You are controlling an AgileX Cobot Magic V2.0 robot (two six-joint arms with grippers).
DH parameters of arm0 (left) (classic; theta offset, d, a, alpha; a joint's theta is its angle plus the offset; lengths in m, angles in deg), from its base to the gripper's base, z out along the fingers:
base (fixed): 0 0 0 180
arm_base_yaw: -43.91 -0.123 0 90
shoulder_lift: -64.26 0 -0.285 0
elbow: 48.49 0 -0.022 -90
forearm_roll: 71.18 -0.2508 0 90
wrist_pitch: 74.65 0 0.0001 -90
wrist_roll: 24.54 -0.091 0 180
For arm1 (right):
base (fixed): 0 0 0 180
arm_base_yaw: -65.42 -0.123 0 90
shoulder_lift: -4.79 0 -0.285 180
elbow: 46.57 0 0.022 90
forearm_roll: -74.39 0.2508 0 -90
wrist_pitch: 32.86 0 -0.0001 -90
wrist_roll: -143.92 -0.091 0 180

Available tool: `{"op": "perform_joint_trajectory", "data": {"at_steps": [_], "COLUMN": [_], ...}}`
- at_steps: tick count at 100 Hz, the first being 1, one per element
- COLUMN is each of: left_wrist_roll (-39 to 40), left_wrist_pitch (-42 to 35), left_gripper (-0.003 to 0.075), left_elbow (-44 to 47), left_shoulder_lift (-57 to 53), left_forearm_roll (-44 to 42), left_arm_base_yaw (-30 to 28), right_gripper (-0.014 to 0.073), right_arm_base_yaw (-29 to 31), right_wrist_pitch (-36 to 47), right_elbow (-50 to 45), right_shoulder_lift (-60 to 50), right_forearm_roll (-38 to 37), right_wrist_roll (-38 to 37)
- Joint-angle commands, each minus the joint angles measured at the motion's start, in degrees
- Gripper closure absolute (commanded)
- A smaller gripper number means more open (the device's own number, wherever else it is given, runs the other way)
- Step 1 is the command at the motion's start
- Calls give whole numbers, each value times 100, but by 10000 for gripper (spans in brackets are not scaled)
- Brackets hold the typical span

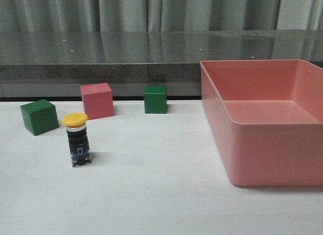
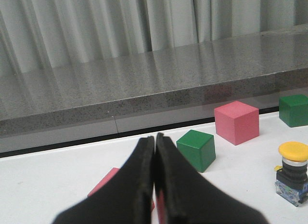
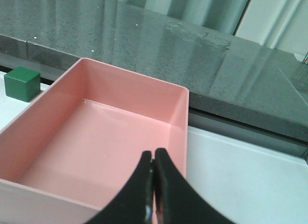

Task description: Place and stand button with both arms

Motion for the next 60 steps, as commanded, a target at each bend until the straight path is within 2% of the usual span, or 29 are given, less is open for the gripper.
{"op": "perform_joint_trajectory", "data": {"at_steps": [1, 20, 42, 60], "left_wrist_roll": [55, 55, 55, 55], "left_wrist_pitch": [-475, -475, -475, -475], "left_gripper": [739, 739, 739, 739], "left_elbow": [162, 162, 162, 162], "left_shoulder_lift": [-178, -178, -178, -178], "left_forearm_roll": [-5, -5, -5, -5], "left_arm_base_yaw": [-34, -34, -34, -34], "right_gripper": [655, 655, 655, 655], "right_arm_base_yaw": [32, 24, 24, 24], "right_wrist_pitch": [439, 664, 1542, 1608], "right_elbow": [139, -128, -1111, -1803], "right_shoulder_lift": [29, -219, -1093, -1614], "right_forearm_roll": [15, -131, -674, -763], "right_wrist_roll": [16, -124, -2039, -2665]}}
